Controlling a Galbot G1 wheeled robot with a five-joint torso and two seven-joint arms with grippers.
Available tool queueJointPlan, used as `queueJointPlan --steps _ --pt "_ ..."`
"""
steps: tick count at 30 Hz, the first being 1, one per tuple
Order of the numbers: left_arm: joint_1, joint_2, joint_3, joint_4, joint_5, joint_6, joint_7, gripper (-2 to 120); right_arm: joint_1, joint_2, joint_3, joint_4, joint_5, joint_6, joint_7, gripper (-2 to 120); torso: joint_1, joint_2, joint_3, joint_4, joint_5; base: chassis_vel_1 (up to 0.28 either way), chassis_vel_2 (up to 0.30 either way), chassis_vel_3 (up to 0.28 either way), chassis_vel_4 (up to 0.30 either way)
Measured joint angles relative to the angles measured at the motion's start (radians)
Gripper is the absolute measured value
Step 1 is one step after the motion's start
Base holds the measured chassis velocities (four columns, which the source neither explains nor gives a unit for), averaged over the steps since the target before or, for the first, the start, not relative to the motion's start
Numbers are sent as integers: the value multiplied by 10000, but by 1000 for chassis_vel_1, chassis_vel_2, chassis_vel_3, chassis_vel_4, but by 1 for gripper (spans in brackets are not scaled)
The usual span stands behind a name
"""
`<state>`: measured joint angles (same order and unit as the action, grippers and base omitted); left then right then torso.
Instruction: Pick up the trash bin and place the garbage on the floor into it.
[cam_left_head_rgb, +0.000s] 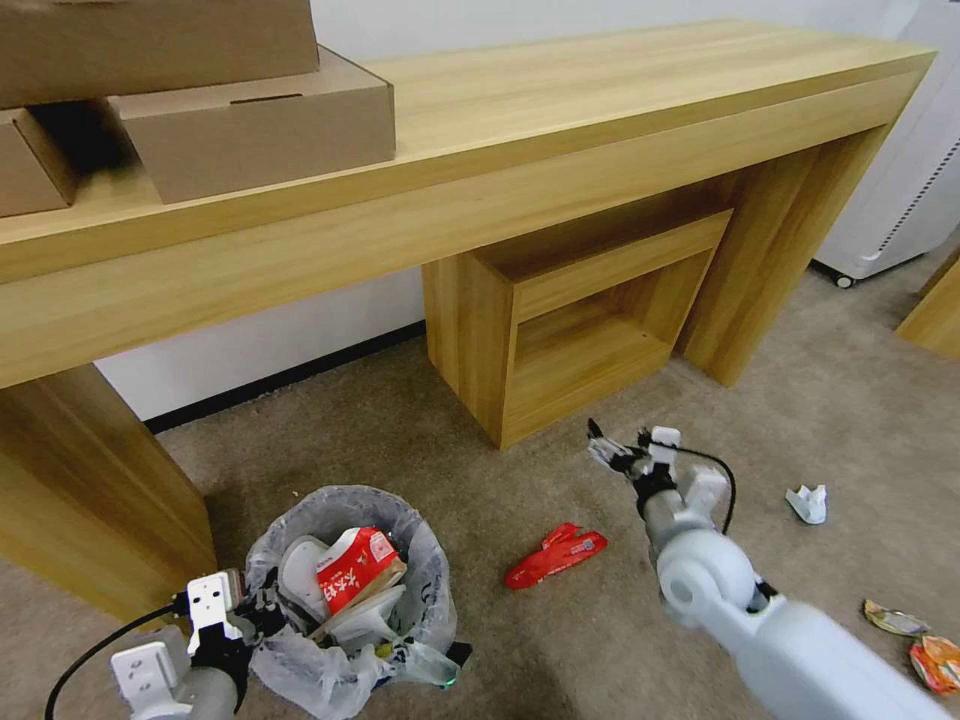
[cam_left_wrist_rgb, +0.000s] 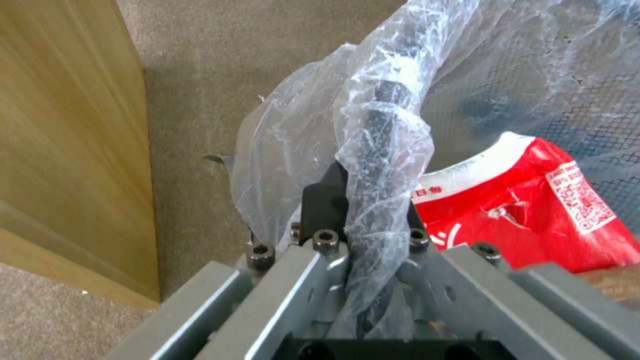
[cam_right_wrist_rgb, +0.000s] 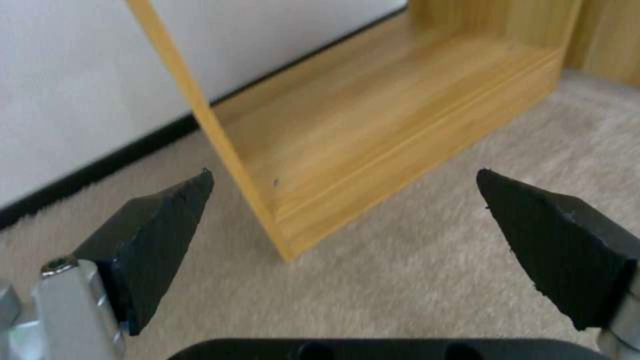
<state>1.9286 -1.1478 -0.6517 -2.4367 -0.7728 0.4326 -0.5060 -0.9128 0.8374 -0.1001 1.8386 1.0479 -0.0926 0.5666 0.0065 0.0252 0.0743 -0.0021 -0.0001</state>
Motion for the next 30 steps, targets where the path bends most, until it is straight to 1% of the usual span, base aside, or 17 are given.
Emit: queueJointPlan --steps 1,3,4,5,7,8,9,11,12,13,15,16,19,20,21,24,30 --pt "2 40 -47 -18 -74 1 -18 0 215 -5 -153 -94 255 -237 57 100 0 0 0 0 1 0 0 0 0" --pt "21 166 -119 -103 -399 3 -129 0 652 108 -414 -274 1291 -1317 834 100 0 0 0 0 0 0 0 0 0" --pt "21 166 -119 -103 -399 3 -129 0 652 108 -414 -274 1291 -1317 834 100 0 0 0 0 0 0 0 0 0" --pt "38 203 -118 -129 -490 5 -154 0 777 200 -471 -350 1820 -1823 1216 100 0 -1 0 -1 2 0 0 0 0" --pt "43 283 -96 -161 -745 -11 -237 0 1128 467 -602 -557 2925 -2821 2386 100 0 0 0 -2 2 0 0 0 0" --pt "43 283 -96 -161 -745 -11 -237 0 1128 467 -602 -557 2925 -2821 2386 100 0 0 0 -2 2 0 0 0 0" --pt "41 323 -66 -162 -850 -19 -280 0 1367 659 -680 -697 3648 -3251 3125 100 0 0 0 -2 1 0 0 0 0" --pt "49 381 -6 -162 -858 -34 -276 0 1741 982 -784 -1027 4571 -3714 3860 100 0 0 0 0 1 0 0 0 0" --pt "49 381 -6 -162 -858 -34 -276 0 1741 982 -784 -1027 4571 -3714 3860 100 0 0 0 0 1 0 0 0 0" --pt "66 396 40 -162 -831 -41 -278 0 1910 1189 -807 -1320 4865 -4054 4064 100 0 0 0 1 0 0 0 0 0" --pt "85 437 122 -142 -779 -40 -262 0 2085 1582 -846 -1895 5095 -4569 4366 100 0 0 0 -1 0 0 0 0 0" --pt "85 437 122 -142 -779 -40 -262 0 2085 1582 -846 -1895 5095 -4569 4366 100 0 0 0 -1 0 0 0 0 0" --pt "110 481 234 -58 -634 -42 -182 0 2118 2357 -740 -2489 5370 -5096 4795 100 1 -1 0 -1 1 0 0 0 0" --pt "110 481 234 -58 -634 -42 -182 0 2118 2357 -740 -2489 5370 -5096 4795 100 1 -1 0 -1 1 0 0 0 0" --pt "111 485 264 -16 -593 -45 -172 0 2038 2660 -672 -2628 5328 -5220 4921 100 0 0 -1 1 -2 0 0 0 0" --pt "75 515 311 74 -584 -52 -135 0 1580 3348 -557 -2977 4750 -5419 5085 100 0 0 -1 2 0 0 0 0 0" --pt "-60 410 385 264 -353 -51 83 0 943 3722 -324 -3525 3795 -5397 5059 100 0 0 -1 -4 -1 0 0 0 0"
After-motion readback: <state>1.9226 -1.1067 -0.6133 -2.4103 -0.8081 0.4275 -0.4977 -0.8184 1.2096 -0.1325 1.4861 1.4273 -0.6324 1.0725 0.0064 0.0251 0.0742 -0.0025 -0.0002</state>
